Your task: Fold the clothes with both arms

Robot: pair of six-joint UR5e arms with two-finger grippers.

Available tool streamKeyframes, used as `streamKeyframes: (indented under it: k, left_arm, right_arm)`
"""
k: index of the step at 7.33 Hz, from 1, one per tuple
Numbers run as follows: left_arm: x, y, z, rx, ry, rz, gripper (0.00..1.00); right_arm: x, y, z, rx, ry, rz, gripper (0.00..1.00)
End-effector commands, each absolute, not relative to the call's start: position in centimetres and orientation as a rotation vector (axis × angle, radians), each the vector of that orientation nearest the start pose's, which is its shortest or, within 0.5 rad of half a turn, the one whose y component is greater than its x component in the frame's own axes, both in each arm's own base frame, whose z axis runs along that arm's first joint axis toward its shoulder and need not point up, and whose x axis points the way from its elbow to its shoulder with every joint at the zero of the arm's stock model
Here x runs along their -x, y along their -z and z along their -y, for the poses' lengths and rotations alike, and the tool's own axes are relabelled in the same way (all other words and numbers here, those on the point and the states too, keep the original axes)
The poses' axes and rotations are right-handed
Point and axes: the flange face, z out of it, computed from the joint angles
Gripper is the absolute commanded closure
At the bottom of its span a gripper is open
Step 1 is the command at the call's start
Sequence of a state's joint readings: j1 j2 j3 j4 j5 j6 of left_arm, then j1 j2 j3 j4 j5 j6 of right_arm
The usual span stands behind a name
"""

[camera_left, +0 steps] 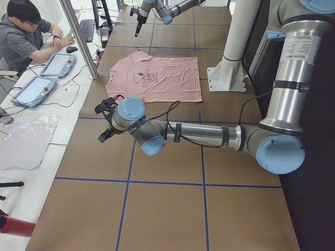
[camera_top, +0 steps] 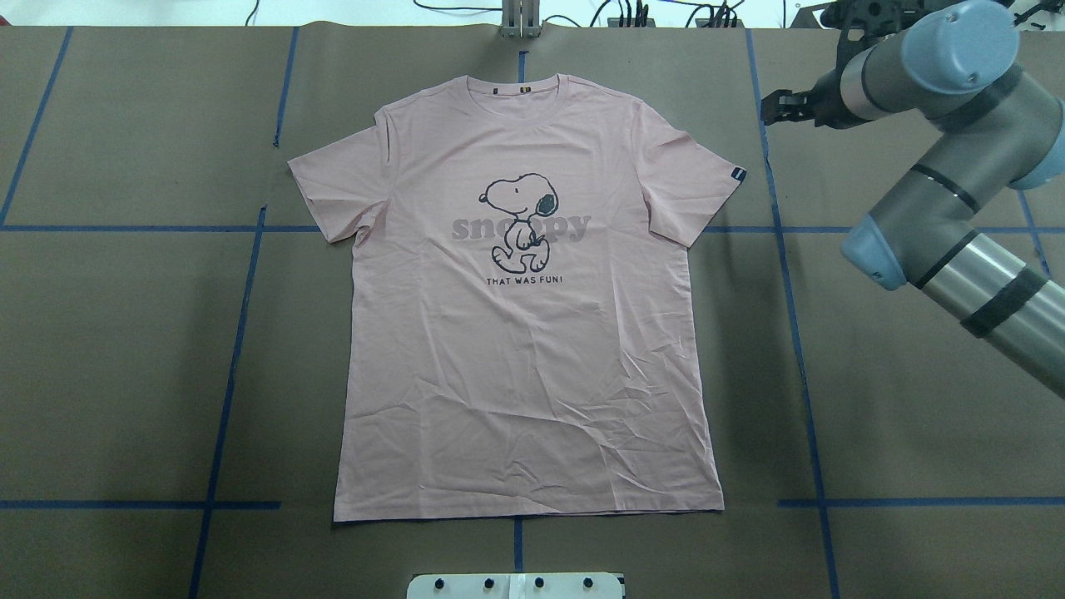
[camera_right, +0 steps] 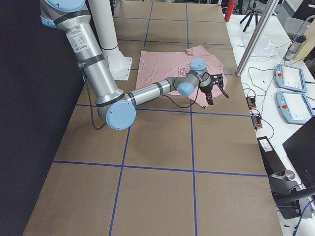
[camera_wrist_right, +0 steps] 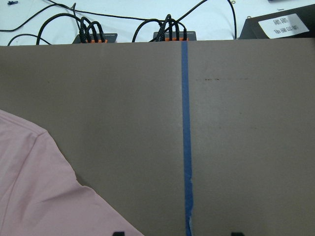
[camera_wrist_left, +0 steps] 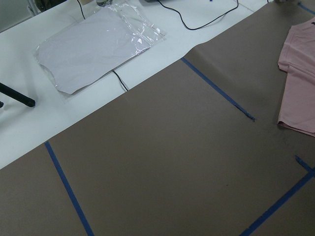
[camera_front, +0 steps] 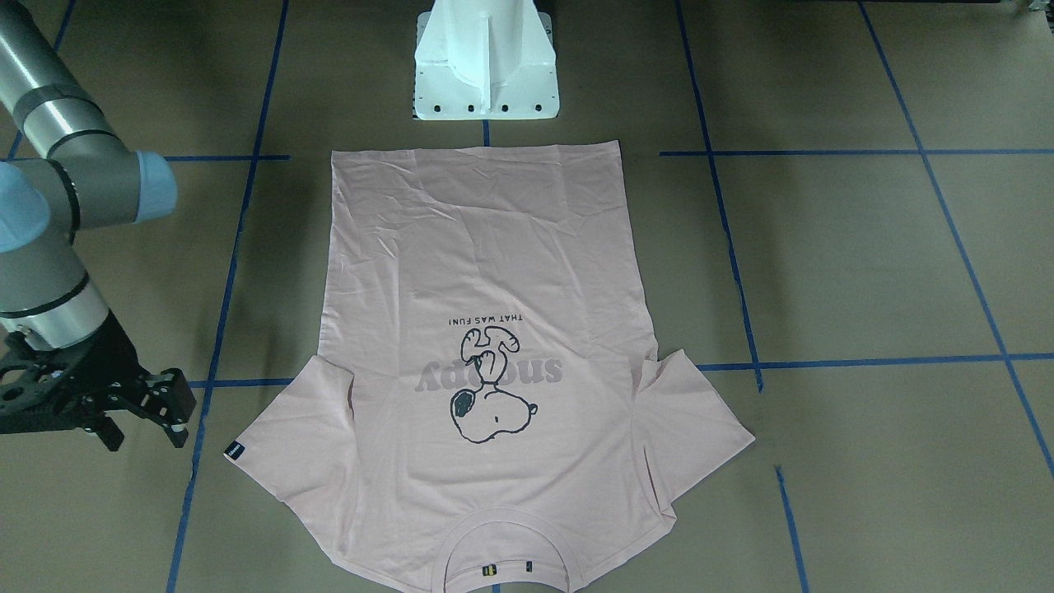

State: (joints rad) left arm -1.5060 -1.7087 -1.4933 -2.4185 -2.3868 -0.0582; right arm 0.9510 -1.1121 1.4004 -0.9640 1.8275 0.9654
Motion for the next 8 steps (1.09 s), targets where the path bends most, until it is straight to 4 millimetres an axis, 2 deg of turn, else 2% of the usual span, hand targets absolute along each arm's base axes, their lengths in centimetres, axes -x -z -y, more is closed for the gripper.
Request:
streamKeyframes:
  k: [1,3,4,6,8]
  left_arm:
    - [2.2,-52.2,56.8,-0.809,-0.381,-0.811,0.0]
    - [2.2,-52.3,56.8,-0.808,-0.381,-0.81,0.0]
    - [2.2,-52.3,56.8,-0.806,-0.38,-0.811,0.0]
    - [2.2,-52.3,56.8,-0.807,-0.381,-0.811,0.0]
    - [2.1,-52.3,56.8,-0.806,-0.382,-0.811,0.0]
  right_arm:
    - [38.0,-43.9,62.7,-0.505,-0.243,0.799,0.26]
    - [40.8,-43.9,61.3,-0.504,-0.268,0.797,0.29]
    - [41.4,-44.1,60.9,-0.499,-0.263,0.796,0.3]
    - [41.4,-44.7,60.7,-0.493,-0.263,0.788,0.37]
    - [41.4,-45.8,61.1,-0.494,-0.274,0.762,0.38]
